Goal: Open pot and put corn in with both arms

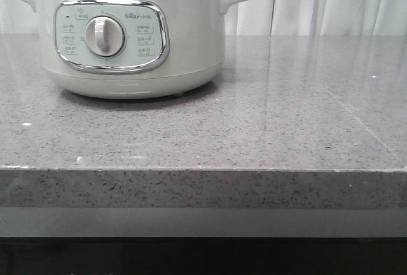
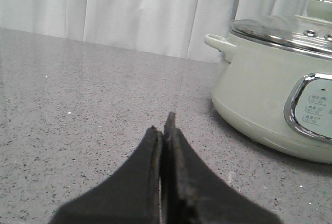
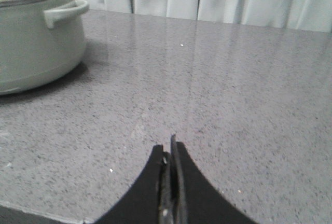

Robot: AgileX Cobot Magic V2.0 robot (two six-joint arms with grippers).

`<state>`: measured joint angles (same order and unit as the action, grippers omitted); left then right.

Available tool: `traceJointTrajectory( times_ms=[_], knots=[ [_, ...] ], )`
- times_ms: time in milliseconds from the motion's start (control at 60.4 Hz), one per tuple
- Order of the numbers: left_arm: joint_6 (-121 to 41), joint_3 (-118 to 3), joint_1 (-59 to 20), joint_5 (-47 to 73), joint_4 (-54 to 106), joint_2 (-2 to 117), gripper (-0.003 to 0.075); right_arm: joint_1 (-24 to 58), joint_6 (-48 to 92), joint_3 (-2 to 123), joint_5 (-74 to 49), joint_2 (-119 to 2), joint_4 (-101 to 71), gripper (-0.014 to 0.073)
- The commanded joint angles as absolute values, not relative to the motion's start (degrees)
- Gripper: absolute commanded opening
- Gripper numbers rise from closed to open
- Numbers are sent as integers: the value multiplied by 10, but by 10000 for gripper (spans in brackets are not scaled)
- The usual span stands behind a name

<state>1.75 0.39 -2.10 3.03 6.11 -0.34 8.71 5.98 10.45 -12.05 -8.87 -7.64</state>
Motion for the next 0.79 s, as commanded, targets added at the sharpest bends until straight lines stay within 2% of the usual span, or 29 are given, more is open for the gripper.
traceJointTrajectory(
  times_ms=[0, 248, 463, 778],
  knots=[
    [17, 10, -19, -18, 66, -13, -20, 83, 59, 76, -43, -53, -72, -68],
    [17, 10, -19, -18, 66, -13, -20, 79, 59, -11, 43, 19, -72, -68],
    [17, 10, -19, -18, 66, -12, -20, 44, 59, -10, 32, 18, -73, -68],
    [17, 10, -19, -18, 66, -12, -20, 48, 59, -10, 32, 18, -73, -68]
  ],
)
